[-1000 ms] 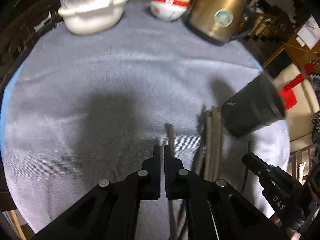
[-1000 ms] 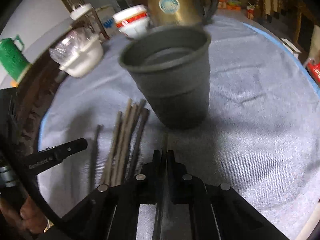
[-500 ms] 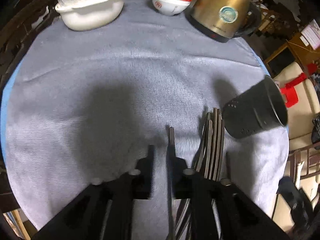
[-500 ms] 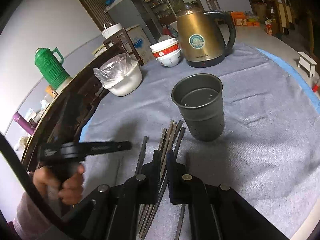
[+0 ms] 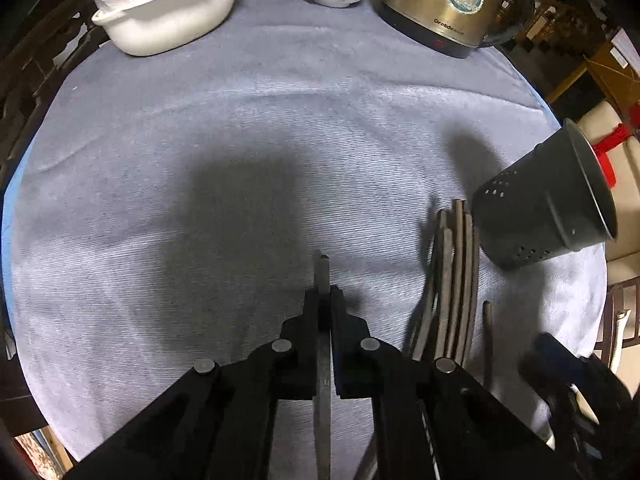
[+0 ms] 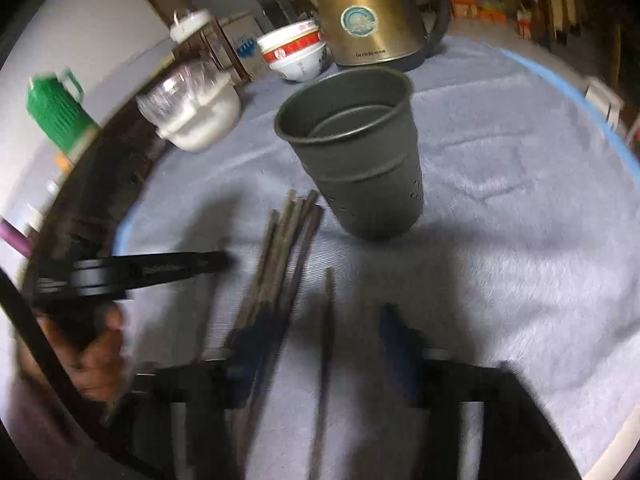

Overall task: Organize utensils
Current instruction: 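Close the left tool on one chopstick while the right tool grasps another, then lift both chopsticks over the grey holder cup and open both tools to drop them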

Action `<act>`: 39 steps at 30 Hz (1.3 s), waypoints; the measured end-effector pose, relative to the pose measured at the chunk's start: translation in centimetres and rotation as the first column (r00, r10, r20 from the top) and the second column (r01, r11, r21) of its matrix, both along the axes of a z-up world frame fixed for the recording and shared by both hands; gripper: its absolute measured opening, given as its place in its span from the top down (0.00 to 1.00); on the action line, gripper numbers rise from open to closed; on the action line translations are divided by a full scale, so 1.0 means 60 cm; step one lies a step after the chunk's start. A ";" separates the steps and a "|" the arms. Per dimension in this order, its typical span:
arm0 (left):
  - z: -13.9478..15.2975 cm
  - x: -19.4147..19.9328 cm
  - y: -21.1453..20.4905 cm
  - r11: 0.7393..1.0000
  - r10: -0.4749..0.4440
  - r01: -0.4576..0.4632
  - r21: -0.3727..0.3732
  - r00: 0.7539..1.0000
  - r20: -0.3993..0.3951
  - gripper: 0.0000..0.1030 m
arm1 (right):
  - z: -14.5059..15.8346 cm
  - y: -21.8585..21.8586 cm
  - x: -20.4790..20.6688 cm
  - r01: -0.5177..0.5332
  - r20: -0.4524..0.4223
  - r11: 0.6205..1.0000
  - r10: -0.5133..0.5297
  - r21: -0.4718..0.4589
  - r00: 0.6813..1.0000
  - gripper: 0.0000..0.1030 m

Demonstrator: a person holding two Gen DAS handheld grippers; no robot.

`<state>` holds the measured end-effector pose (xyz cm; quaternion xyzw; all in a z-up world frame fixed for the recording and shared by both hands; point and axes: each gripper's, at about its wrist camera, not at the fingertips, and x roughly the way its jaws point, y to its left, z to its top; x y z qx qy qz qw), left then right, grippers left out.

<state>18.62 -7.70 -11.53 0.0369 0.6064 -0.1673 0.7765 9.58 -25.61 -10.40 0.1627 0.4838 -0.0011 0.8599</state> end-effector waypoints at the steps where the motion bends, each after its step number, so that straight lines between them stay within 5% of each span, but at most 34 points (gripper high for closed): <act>1: 0.001 -0.002 0.004 1.000 0.001 -0.001 -0.004 1.000 -0.001 0.95 | -0.007 0.004 0.008 -0.006 -0.023 1.000 0.006 -0.019 1.000 0.72; 9: 0.004 -0.004 0.025 1.000 -0.012 0.012 -0.002 1.000 -0.014 0.94 | -0.038 0.036 0.055 -0.059 -0.155 0.991 0.040 -0.119 0.987 0.74; 12: 0.004 0.007 0.010 1.000 -0.005 0.005 -0.019 1.000 -0.005 0.95 | -0.038 0.050 0.062 -0.080 -0.171 0.978 0.046 -0.195 0.984 0.93; 15: 0.035 -0.005 0.022 0.999 -0.003 0.004 -0.054 1.000 0.020 0.95 | -0.036 0.044 0.057 -0.077 -0.156 0.980 0.048 -0.182 0.987 0.94; 21: 0.167 -0.054 0.028 0.988 -0.018 0.045 -0.151 0.985 0.171 0.95 | 0.056 0.011 -0.009 -0.061 0.040 0.994 0.065 -0.090 0.997 0.94; 26: 0.272 -0.093 0.040 0.974 -0.004 0.071 -0.216 0.955 0.296 0.95 | 0.157 -0.006 -0.073 -0.041 0.251 0.997 0.058 -0.072 0.966 0.94; 35: 0.427 -0.113 0.007 0.946 0.011 0.142 -0.292 0.886 0.464 0.95 | 0.289 -0.039 -0.129 0.120 0.563 0.992 -0.077 -0.040 0.823 0.94; 39: 0.480 -0.110 -0.017 0.929 0.077 0.144 -0.342 0.827 0.556 0.95 | 0.340 -0.060 -0.137 0.243 0.700 0.969 -0.147 -0.039 0.698 0.94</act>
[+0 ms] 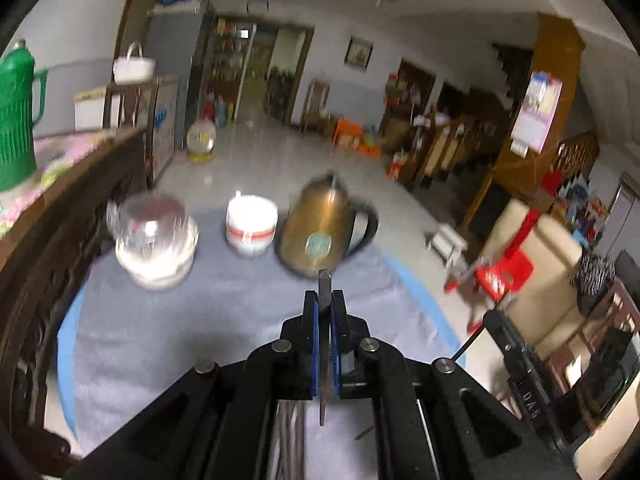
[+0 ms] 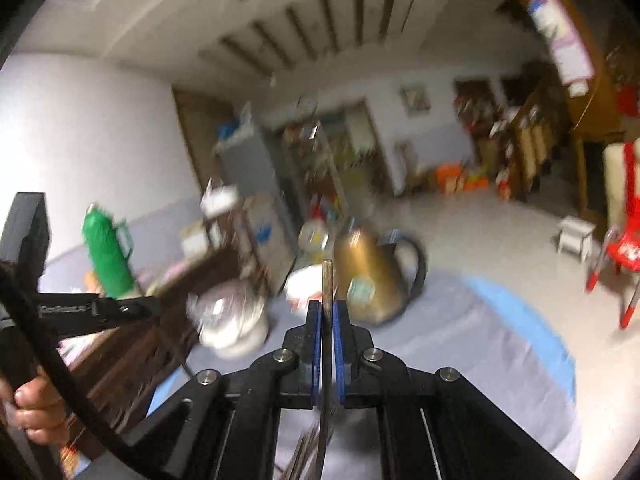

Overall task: Organize utensils
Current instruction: 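Lift both chopsticks over the grey holder cup and open both tools to drop them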

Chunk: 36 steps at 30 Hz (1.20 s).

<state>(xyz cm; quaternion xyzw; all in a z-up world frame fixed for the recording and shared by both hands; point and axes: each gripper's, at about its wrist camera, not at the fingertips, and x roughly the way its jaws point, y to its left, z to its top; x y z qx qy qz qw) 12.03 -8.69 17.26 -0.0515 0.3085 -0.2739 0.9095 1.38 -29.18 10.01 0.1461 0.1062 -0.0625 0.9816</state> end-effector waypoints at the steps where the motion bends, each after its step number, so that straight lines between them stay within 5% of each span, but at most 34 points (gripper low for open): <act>1: 0.008 0.004 -0.008 1.000 0.010 -0.009 -0.018 1.000 0.024 0.95 | 0.008 -0.004 0.003 0.029 0.038 1.000 -0.029 -0.005 0.999 0.94; 5: 0.012 0.022 -0.037 0.995 0.060 -0.052 -0.085 0.993 0.103 0.95 | 0.018 -0.012 0.032 0.147 0.140 0.987 -0.137 -0.059 0.981 0.94; 9: -0.026 0.046 -0.062 0.990 0.104 -0.091 -0.111 0.989 0.108 0.95 | -0.001 -0.010 0.085 0.199 0.148 0.975 -0.182 -0.102 0.972 0.94; 16: -0.129 0.087 -0.076 0.996 0.079 -0.083 -0.042 0.994 -0.074 0.95 | -0.053 -0.015 0.148 0.137 -0.011 0.983 -0.139 -0.118 0.990 0.94; 21: -0.150 0.075 -0.066 0.999 0.046 -0.044 0.020 0.993 -0.110 0.93 | -0.073 -0.032 0.155 0.060 -0.131 0.998 -0.061 -0.011 0.990 0.91; 23: -0.151 0.065 -0.059 0.998 0.026 -0.020 0.055 0.993 -0.115 0.86 | -0.083 -0.046 0.147 0.031 -0.173 0.998 -0.022 0.054 0.985 0.91; 24: -0.151 0.059 -0.055 0.998 0.018 -0.010 0.067 0.993 -0.116 0.74 | -0.085 -0.050 0.139 0.016 -0.185 0.997 -0.001 0.082 0.983 0.90; 26: -0.156 0.045 -0.036 0.996 0.001 0.009 0.085 0.994 -0.108 0.57 | -0.094 -0.058 0.118 -0.017 -0.207 0.991 0.044 0.130 0.977 0.74; 29: -0.167 0.023 0.003 0.996 -0.018 0.027 0.090 0.995 -0.099 0.55 | -0.110 -0.056 0.075 -0.063 -0.176 0.981 0.095 0.181 0.980 0.41; 33: -0.217 -0.003 0.050 0.985 -0.009 0.034 0.171 0.990 -0.143 0.53 | -0.122 -0.041 0.018 -0.107 -0.150 0.975 0.138 0.196 0.979 0.46; 35: -0.258 -0.011 0.065 0.979 -0.002 0.044 0.198 0.979 -0.206 0.53 | -0.138 -0.022 0.022 -0.151 -0.212 0.968 0.193 0.201 0.958 0.64; 36: -0.282 -0.014 0.070 0.976 0.005 0.049 0.212 0.970 -0.243 0.53 | -0.154 -0.009 0.024 -0.161 -0.254 0.968 0.208 0.194 0.945 0.65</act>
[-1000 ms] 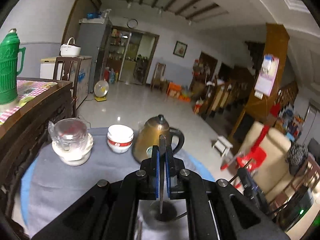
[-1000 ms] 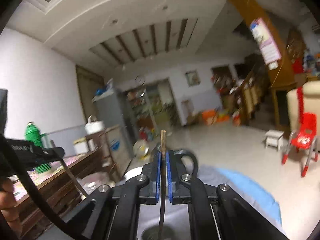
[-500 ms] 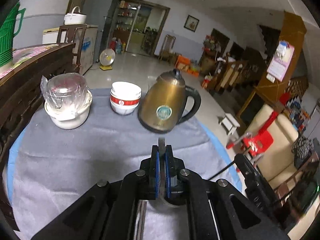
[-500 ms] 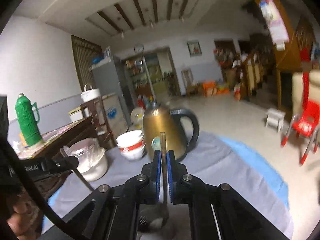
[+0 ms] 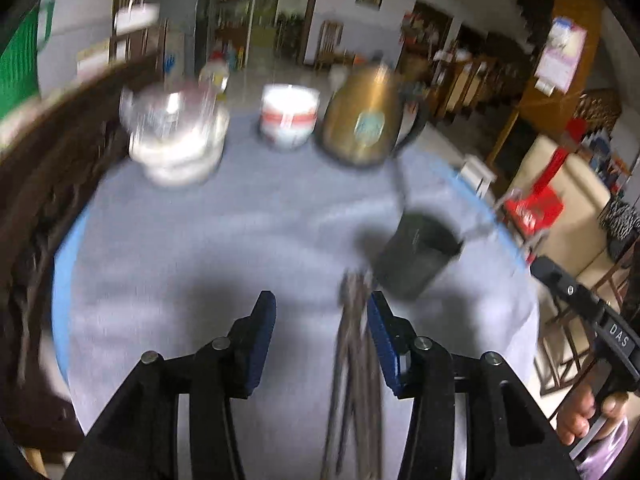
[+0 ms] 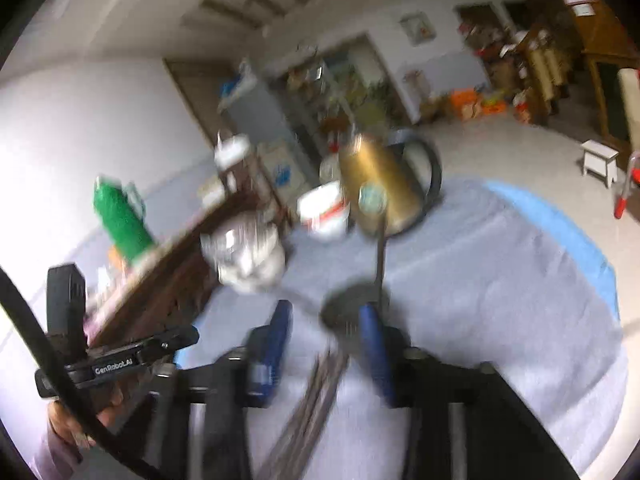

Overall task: Organize utensils
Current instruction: 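Lift both chopsticks over the grey holder cup and open both tools to drop them, then lower the left tool onto a chopstick while the right tool grasps another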

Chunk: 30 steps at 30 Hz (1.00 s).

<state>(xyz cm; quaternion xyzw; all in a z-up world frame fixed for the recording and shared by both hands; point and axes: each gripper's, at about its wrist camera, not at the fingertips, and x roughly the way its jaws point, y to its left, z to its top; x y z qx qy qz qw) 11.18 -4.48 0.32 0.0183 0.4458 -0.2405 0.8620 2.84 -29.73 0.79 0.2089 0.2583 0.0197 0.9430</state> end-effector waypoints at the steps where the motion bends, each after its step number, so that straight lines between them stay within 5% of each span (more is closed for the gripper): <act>1: -0.021 -0.003 0.003 1.000 0.002 -0.001 0.012 0.999 -0.032 0.53 | -0.018 0.014 0.004 -0.018 -0.036 1.000 0.018 -0.015 0.999 0.67; 3: -0.069 -0.011 0.007 1.000 0.007 -0.004 0.022 0.994 -0.111 0.53 | -0.057 0.039 0.022 -0.054 -0.123 0.998 0.049 -0.038 0.991 0.77; 7: -0.129 -0.025 0.006 1.000 0.017 -0.014 0.014 0.979 -0.204 0.53 | -0.143 0.067 0.066 -0.093 -0.287 0.995 0.100 0.039 0.953 0.81; 13: -0.162 -0.047 -0.008 1.000 -0.011 0.015 0.017 0.973 -0.233 0.53 | -0.213 0.079 0.113 -0.088 -0.399 0.993 0.111 0.077 0.910 0.81; 28: -0.187 -0.037 -0.035 1.000 -0.022 0.021 -0.009 0.964 -0.264 0.53 | -0.230 0.064 0.126 -0.106 -0.420 0.992 0.123 0.064 0.899 0.87; 30: -0.188 -0.032 -0.028 1.000 -0.011 0.010 -0.002 0.967 -0.253 0.60 | -0.230 0.057 0.122 -0.102 -0.425 0.993 0.117 0.058 0.897 0.87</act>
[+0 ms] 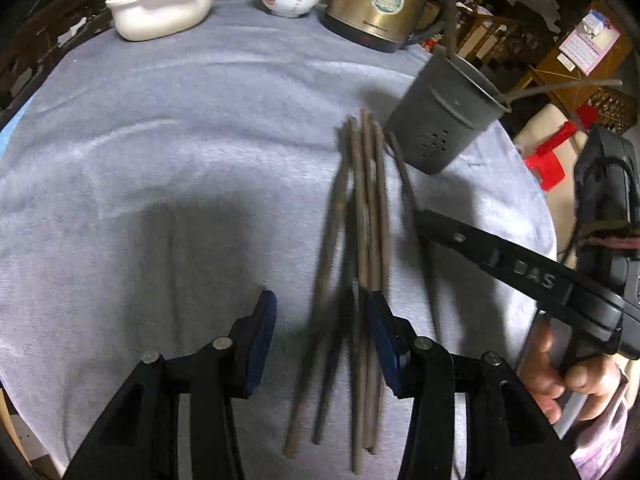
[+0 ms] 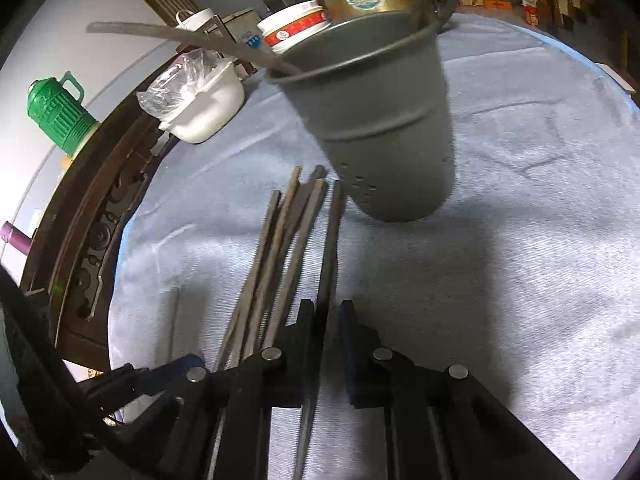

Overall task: Organize utensils
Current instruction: 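Lower the left tool onto a chopstick while the right tool grasps another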

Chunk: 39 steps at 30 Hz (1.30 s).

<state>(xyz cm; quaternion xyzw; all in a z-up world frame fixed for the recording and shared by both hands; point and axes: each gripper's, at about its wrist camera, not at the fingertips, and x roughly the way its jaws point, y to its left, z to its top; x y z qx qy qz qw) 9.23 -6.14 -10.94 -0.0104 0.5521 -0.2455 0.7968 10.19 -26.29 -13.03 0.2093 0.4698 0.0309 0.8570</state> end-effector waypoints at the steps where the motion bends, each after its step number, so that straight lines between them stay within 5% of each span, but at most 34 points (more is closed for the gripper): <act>1: 0.000 0.002 0.003 1.000 0.004 -0.004 0.004 1.000 0.002 0.63 | 0.000 -0.003 -0.001 0.001 -0.005 1.000 -0.001 -0.002 1.000 0.87; 7: -0.002 0.025 0.052 0.997 0.072 -0.072 0.036 0.997 -0.004 0.86 | -0.001 -0.009 -0.008 -0.002 -0.048 0.999 0.000 -0.049 0.999 0.90; 11: 0.007 0.034 0.069 0.995 0.100 -0.100 0.006 0.995 -0.027 0.86 | -0.003 -0.017 -0.011 0.004 -0.048 0.999 -0.006 -0.034 0.999 0.90; 13: 0.013 0.040 0.062 0.995 0.099 -0.099 0.009 0.995 -0.026 0.81 | -0.003 -0.020 -0.009 0.014 -0.051 1.000 -0.016 -0.024 0.999 0.89; 16: 0.014 0.050 0.038 0.997 0.073 -0.073 0.025 0.997 -0.019 0.56 | -0.004 -0.022 -0.002 0.023 -0.045 1.000 -0.024 -0.014 0.999 0.86; 22: 0.001 0.049 -0.004 0.996 0.021 -0.022 0.087 1.000 0.011 0.54 | -0.003 -0.017 0.009 0.042 -0.037 0.999 -0.043 -0.029 0.998 0.86; 27: -0.004 0.062 0.001 0.999 -0.007 0.007 0.031 1.000 -0.006 0.84 | -0.001 -0.008 0.014 0.035 -0.044 0.996 -0.039 -0.079 0.998 0.89; 32: -0.007 0.050 0.016 0.998 -0.019 0.020 0.055 1.000 -0.012 0.94 | -0.001 -0.007 0.008 0.027 -0.077 0.996 -0.033 -0.084 0.996 0.89; 39: -0.004 0.022 0.048 0.997 -0.048 0.053 0.057 0.995 -0.082 0.94 | 0.002 0.002 -0.023 -0.056 -0.174 0.995 0.042 -0.080 0.984 0.89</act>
